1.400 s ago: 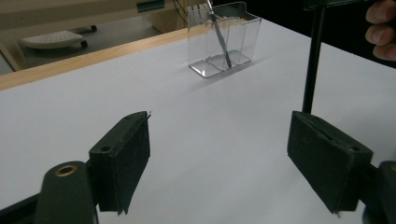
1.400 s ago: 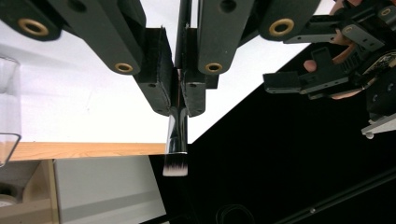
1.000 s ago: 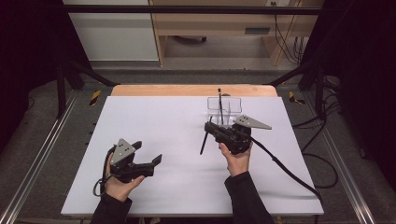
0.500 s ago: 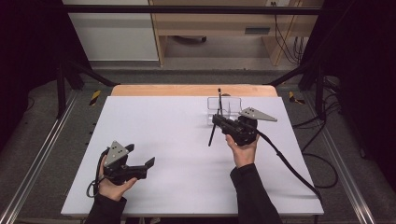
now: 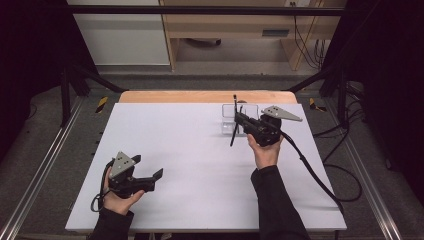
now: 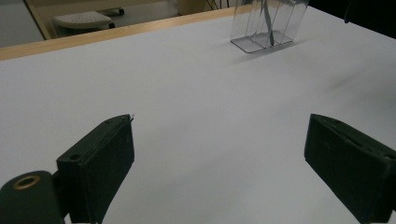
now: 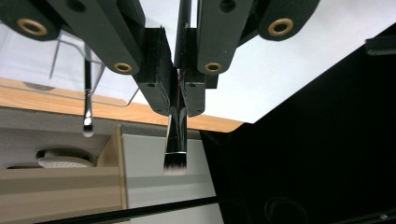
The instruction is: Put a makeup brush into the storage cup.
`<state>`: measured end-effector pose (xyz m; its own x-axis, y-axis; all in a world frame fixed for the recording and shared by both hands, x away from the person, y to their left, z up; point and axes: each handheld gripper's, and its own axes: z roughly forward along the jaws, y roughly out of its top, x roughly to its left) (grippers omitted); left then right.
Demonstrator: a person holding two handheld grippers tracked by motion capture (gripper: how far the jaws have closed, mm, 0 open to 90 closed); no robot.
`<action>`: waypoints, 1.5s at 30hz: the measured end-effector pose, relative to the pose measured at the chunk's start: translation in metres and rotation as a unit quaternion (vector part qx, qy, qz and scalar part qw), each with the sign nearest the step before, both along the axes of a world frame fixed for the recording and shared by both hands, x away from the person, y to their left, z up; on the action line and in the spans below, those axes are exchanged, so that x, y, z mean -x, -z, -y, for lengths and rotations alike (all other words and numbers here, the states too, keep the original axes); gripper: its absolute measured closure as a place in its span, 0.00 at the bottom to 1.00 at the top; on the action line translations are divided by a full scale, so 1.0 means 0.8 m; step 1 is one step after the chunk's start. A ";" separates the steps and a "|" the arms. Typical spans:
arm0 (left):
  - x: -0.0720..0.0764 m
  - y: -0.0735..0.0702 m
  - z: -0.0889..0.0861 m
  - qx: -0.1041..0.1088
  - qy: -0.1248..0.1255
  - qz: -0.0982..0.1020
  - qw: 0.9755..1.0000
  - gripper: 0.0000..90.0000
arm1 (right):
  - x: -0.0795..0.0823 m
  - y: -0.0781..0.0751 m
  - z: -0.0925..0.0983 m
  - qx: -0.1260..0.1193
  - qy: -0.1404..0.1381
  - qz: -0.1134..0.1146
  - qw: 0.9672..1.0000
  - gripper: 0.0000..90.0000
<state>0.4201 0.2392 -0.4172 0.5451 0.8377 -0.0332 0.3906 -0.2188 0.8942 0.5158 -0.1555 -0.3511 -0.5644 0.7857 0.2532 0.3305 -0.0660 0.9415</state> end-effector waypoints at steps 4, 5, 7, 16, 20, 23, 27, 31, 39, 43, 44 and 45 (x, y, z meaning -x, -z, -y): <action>0.000 0.001 0.001 -0.002 0.001 0.000 1.000 0.08 | -0.008 -0.004 0.002 0.008 0.014 0.008 1.000 0.93; 0.000 0.001 0.000 -0.002 0.001 0.000 1.000 0.08 | -0.009 -0.005 0.002 0.010 0.017 0.010 1.000 0.93; -0.001 0.001 0.000 -0.003 0.002 0.000 1.000 0.08 | -0.013 -0.006 0.004 0.010 0.022 0.010 1.000 0.93; -0.002 0.001 -0.002 -0.002 0.000 0.000 1.000 0.08 | -0.030 -0.011 0.008 0.016 0.041 0.016 0.999 0.93; -0.003 0.001 -0.004 -0.002 -0.002 -0.001 1.000 0.08 | -0.038 -0.013 0.008 0.018 0.047 0.016 0.999 0.93; -0.003 0.001 -0.005 -0.002 -0.002 -0.001 1.000 0.08 | -0.043 -0.014 0.008 0.016 0.051 0.016 0.998 0.93; -0.003 0.001 -0.005 -0.001 -0.001 -0.001 1.000 0.08 | -0.051 -0.013 0.010 0.021 0.062 0.014 0.998 0.93; -0.004 0.002 -0.005 -0.001 -0.002 -0.002 1.000 0.08 | -0.058 -0.013 0.012 0.023 0.069 0.016 0.997 0.93; -0.004 0.002 -0.006 -0.001 -0.003 -0.002 1.000 0.08 | -0.071 -0.016 0.018 0.024 0.087 0.018 0.996 0.93; -0.004 0.002 -0.006 -0.002 -0.003 -0.003 1.000 0.08 | -0.075 -0.018 0.020 0.021 0.096 0.021 0.995 0.93; -0.004 0.002 -0.006 -0.002 -0.003 -0.003 1.000 0.08 | -0.076 -0.018 0.021 0.022 0.098 0.023 0.995 0.93; -0.004 0.002 -0.006 -0.002 -0.002 -0.003 1.000 0.08 | -0.077 -0.019 0.022 0.022 0.099 0.023 0.995 0.93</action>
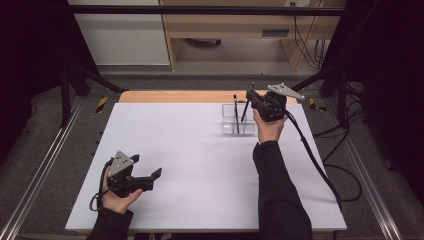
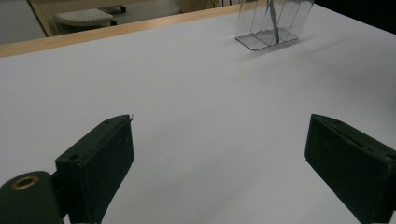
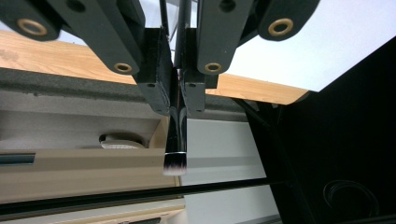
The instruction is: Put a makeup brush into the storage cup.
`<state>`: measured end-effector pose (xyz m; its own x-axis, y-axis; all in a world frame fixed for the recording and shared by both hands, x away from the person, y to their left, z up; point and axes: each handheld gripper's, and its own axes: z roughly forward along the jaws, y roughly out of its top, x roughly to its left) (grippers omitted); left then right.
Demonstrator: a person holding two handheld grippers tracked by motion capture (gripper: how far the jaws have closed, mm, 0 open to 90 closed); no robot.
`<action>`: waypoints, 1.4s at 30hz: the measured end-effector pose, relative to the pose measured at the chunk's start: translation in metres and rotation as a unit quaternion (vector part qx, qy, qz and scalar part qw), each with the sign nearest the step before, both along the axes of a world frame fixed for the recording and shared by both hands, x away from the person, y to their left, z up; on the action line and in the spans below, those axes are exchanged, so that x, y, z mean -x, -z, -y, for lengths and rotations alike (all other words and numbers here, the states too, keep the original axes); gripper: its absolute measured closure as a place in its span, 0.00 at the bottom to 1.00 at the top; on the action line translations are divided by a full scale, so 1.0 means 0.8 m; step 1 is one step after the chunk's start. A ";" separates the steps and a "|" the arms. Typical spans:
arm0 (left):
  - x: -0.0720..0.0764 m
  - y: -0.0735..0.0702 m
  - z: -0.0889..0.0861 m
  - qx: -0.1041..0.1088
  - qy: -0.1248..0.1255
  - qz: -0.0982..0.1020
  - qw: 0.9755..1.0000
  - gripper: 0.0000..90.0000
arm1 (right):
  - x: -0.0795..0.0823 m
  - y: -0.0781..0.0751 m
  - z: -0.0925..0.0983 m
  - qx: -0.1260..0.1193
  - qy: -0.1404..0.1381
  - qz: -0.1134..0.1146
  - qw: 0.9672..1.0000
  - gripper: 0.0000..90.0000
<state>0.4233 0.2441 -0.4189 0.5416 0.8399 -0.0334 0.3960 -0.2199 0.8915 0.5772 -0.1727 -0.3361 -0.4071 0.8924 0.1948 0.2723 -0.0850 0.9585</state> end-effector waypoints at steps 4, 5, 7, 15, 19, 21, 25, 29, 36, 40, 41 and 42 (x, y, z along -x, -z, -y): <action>0.000 0.000 0.000 0.000 0.001 0.000 1.000 0.08 | -0.005 -0.003 0.003 0.000 0.008 0.003 1.000 0.93; 0.000 0.000 0.000 0.000 0.001 0.000 1.000 0.08 | -0.006 -0.004 0.003 0.001 0.009 0.003 1.000 0.93; 0.000 0.000 0.000 0.000 0.001 0.000 1.000 0.08 | -0.008 -0.005 0.004 0.001 0.011 0.004 1.000 0.93; 0.000 0.000 0.000 0.000 0.002 0.000 1.000 0.08 | -0.017 -0.003 0.002 0.006 0.018 0.005 1.000 0.93; -0.001 0.001 0.000 0.000 0.001 -0.002 1.000 0.08 | -0.021 -0.001 0.000 0.001 0.019 0.006 1.000 0.93; 0.000 0.000 -0.001 0.001 0.001 -0.001 1.000 0.08 | -0.022 0.001 -0.001 0.004 0.020 0.006 1.000 0.93; 0.000 -0.001 -0.001 0.002 0.001 0.001 1.000 0.08 | -0.026 0.002 -0.002 0.004 0.025 0.008 1.000 0.93; 0.000 -0.001 -0.002 0.003 0.000 0.000 1.000 0.08 | -0.031 0.002 -0.003 0.005 0.030 0.010 0.999 0.93; 0.000 -0.001 -0.001 0.003 0.001 0.000 1.000 0.08 | -0.039 0.008 -0.007 0.004 0.036 0.008 0.999 0.93; 0.000 -0.001 -0.002 0.004 0.001 0.001 1.000 0.08 | -0.044 0.012 -0.010 0.007 0.038 0.008 0.999 0.93; 0.000 -0.001 -0.002 0.004 0.002 0.001 1.000 0.08 | -0.045 0.013 -0.011 0.009 0.038 0.007 0.999 0.93; 0.000 -0.001 -0.002 0.003 0.001 0.001 1.000 0.08 | -0.045 0.014 -0.011 0.009 0.040 0.006 0.999 0.93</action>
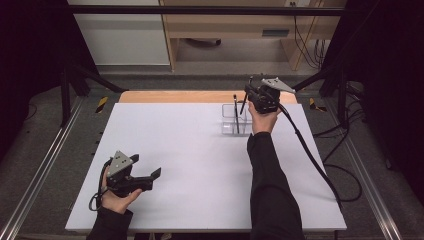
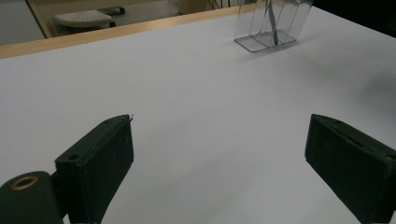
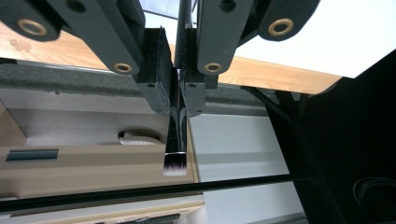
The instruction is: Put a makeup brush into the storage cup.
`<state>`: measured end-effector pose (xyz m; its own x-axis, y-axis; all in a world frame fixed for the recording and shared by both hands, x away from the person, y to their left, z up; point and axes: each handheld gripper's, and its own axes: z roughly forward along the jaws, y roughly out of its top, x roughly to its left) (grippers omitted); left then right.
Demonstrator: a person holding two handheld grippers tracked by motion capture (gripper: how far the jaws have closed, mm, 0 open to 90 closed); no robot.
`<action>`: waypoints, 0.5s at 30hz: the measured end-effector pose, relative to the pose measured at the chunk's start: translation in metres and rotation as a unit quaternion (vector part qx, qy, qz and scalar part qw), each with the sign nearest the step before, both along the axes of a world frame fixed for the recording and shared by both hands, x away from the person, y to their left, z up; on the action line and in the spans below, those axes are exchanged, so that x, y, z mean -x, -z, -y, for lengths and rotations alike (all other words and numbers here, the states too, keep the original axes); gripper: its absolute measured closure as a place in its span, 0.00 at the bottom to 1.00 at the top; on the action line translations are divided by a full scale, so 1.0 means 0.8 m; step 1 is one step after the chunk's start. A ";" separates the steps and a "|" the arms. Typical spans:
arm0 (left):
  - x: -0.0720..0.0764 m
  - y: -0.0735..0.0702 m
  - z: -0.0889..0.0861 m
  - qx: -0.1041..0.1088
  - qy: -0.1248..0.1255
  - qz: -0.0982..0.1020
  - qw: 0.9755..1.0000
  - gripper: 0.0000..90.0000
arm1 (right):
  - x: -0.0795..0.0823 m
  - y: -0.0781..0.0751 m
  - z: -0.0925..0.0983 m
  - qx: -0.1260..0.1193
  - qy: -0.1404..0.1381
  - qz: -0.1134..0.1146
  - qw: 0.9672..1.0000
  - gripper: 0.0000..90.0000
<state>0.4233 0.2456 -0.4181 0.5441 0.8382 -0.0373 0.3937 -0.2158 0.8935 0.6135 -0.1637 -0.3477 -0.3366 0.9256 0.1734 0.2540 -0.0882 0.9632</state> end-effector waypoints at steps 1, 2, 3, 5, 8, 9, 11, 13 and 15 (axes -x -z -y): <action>0.000 0.000 0.000 0.001 0.000 0.000 1.000 0.08 | -0.001 0.001 -0.001 -0.001 0.000 -0.001 1.000 0.93; 0.000 0.000 0.000 0.001 0.000 0.000 1.000 0.08 | -0.001 0.002 -0.001 -0.001 -0.002 -0.001 1.000 0.93; 0.000 0.000 0.000 0.001 0.000 0.000 1.000 0.08 | -0.001 0.002 -0.002 0.000 -0.002 -0.001 1.000 0.93; 0.000 0.000 0.000 0.000 0.000 0.000 1.000 0.08 | -0.002 0.005 -0.004 0.003 -0.003 -0.002 1.000 0.93; 0.000 0.000 0.000 0.000 0.000 0.001 1.000 0.08 | -0.003 0.009 -0.007 0.006 -0.004 -0.005 1.000 0.93; 0.000 0.000 0.000 0.000 0.000 0.001 1.000 0.08 | -0.003 0.011 -0.008 0.006 -0.005 -0.008 1.000 0.93; 0.000 0.000 0.000 0.001 0.000 0.001 1.000 0.08 | -0.004 0.014 -0.010 0.007 -0.005 -0.009 1.000 0.93; 0.000 0.000 0.000 0.002 -0.001 0.001 1.000 0.08 | -0.005 0.017 -0.011 0.008 -0.005 -0.011 1.000 0.93; 0.000 0.000 0.000 0.001 0.000 0.001 1.000 0.08 | -0.005 0.020 -0.012 0.008 -0.006 -0.014 1.000 0.93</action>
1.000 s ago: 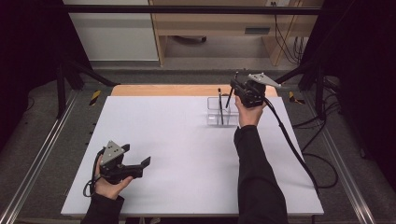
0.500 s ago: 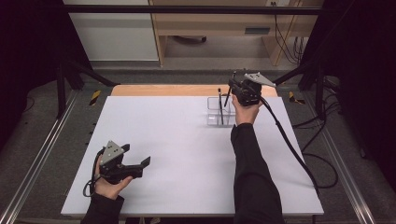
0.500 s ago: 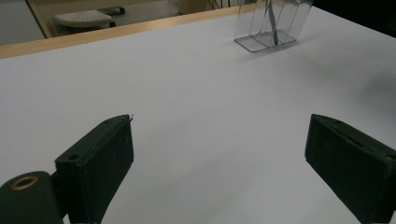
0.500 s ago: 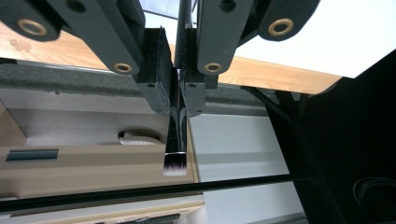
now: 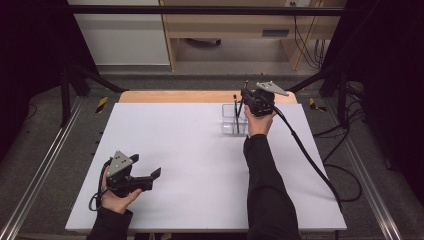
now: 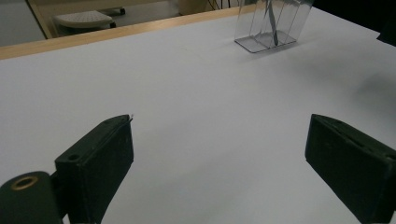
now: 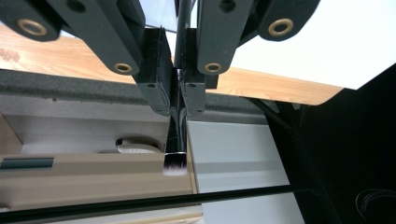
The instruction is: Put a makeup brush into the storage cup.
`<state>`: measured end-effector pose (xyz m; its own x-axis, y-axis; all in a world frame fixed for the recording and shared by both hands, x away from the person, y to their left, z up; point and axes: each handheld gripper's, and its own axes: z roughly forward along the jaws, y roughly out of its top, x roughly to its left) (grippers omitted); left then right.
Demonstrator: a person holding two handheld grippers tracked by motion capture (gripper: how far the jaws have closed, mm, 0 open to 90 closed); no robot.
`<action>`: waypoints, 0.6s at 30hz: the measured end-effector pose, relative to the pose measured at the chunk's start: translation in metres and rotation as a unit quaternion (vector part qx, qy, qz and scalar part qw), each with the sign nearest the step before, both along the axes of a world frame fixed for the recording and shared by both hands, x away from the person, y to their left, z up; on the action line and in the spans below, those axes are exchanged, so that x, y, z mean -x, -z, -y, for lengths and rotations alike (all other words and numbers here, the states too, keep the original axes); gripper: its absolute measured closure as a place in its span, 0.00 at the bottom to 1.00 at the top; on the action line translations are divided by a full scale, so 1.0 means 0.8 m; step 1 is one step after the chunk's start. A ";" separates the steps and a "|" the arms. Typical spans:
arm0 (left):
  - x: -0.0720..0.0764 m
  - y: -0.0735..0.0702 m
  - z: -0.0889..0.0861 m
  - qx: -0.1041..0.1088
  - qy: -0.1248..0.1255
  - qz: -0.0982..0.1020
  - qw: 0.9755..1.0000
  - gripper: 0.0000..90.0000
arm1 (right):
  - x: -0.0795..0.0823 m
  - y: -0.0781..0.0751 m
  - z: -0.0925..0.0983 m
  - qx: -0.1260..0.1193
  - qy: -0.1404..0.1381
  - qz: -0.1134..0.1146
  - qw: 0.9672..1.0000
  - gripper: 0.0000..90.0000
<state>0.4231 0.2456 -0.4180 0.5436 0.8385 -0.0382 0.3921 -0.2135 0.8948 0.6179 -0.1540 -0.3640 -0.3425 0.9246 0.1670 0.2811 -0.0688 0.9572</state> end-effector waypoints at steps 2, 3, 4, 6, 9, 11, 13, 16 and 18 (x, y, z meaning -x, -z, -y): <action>0.000 0.000 0.000 -0.001 0.001 0.000 1.000 0.08 | 0.000 0.003 -0.001 -0.001 0.000 -0.002 1.000 0.93; 0.000 0.000 0.000 -0.001 0.000 0.000 1.000 0.08 | 0.000 0.004 -0.001 0.000 -0.001 -0.004 1.000 0.93; 0.000 0.000 0.000 0.000 0.000 0.000 1.000 0.08 | 0.000 0.006 -0.001 0.001 0.000 -0.004 1.000 0.93; 0.000 0.000 0.000 -0.001 0.000 0.000 1.000 0.08 | 0.000 0.009 -0.001 0.003 0.000 -0.008 1.000 0.93; 0.000 0.000 0.000 0.000 0.000 0.000 1.000 0.08 | 0.000 0.014 -0.002 0.003 -0.001 -0.009 1.000 0.93; 0.000 0.000 0.000 0.000 0.000 0.000 1.000 0.08 | 0.000 0.017 -0.003 0.005 -0.001 -0.012 1.000 0.93; 0.000 0.000 0.000 0.000 0.000 0.000 1.000 0.08 | 0.000 0.022 -0.003 0.005 -0.002 -0.016 1.000 0.93; 0.000 0.000 0.000 -0.001 -0.001 0.000 1.000 0.08 | 0.000 0.026 -0.003 0.007 -0.002 -0.020 1.000 0.93; 0.000 0.000 0.000 -0.001 0.000 0.000 1.000 0.08 | 0.000 0.028 -0.003 0.006 -0.003 -0.022 1.000 0.93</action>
